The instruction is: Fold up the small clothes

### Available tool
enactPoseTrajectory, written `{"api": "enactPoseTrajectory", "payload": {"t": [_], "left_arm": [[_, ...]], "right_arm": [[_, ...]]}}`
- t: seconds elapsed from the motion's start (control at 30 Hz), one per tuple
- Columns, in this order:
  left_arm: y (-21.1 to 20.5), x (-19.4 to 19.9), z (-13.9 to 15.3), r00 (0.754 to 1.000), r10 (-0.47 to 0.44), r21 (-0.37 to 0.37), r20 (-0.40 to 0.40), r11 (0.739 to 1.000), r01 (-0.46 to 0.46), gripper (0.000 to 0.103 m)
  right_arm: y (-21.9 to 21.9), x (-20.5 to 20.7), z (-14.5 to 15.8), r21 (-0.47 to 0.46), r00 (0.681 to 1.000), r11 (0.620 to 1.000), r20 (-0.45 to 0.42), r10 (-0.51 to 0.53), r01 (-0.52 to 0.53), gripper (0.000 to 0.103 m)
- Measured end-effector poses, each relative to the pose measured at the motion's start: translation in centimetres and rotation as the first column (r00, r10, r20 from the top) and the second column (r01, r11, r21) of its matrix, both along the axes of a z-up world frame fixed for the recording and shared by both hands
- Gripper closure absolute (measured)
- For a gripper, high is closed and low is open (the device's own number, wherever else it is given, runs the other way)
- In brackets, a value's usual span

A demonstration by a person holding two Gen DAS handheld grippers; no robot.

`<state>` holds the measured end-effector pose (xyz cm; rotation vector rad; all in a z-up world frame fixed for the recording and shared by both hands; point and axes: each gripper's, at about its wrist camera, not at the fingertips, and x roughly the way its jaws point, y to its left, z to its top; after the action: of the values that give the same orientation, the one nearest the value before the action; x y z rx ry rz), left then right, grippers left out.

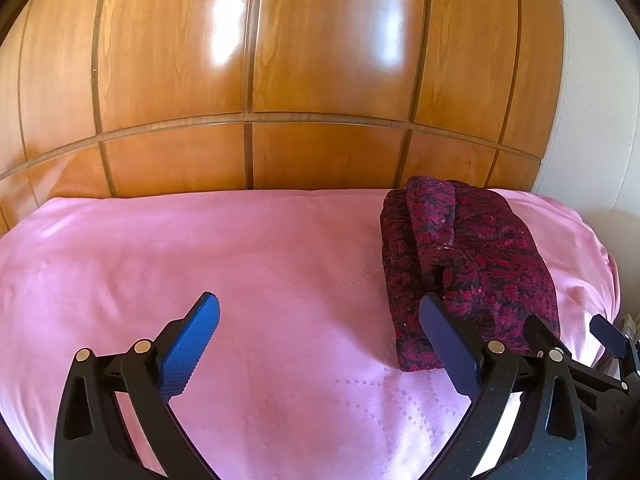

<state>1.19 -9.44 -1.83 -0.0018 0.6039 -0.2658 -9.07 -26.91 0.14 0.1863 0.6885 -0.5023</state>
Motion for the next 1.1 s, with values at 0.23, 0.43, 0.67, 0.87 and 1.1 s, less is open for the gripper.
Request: {"api": "enactPoseTrajectory", "payload": {"t": [0.23,0.43,0.67,0.87,1.1], "left_arm": [[0.02,-0.16,0.05,1.0,0.0,0.0,0.006,1.0,0.0,0.004],[0.01,-0.38,0.1,1.0,0.001,0.003,0.012,1.0,-0.001,0.004],[0.17,-0.41,0.24,1.0,0.001,0.003,0.014,1.0,-0.001,0.004],[0.19,-0.55,0.39,1.0,0.001,0.001,0.02,1.0,-0.001,0.004],[0.25,-0.69,0.68,1.0,0.003,-0.003,0.028,1.0,-0.003,0.004]], "right_arm": [[0.0,-0.02,0.03,0.003,1.0,1.0,0.002,0.002,-0.002,0.002],[0.2,0.12,0.01,0.005,1.0,1.0,0.003,0.009,-0.009,0.002],[0.13,0.05,0.21,0.004,1.0,1.0,0.017,0.006,-0.006,0.002],[0.18,0.03,0.4,0.006,1.0,1.0,0.024,0.015,-0.015,0.002],[0.28,0.01,0.52,0.009,0.999,1.0,0.028,0.019,-0.019,0.002]]}}
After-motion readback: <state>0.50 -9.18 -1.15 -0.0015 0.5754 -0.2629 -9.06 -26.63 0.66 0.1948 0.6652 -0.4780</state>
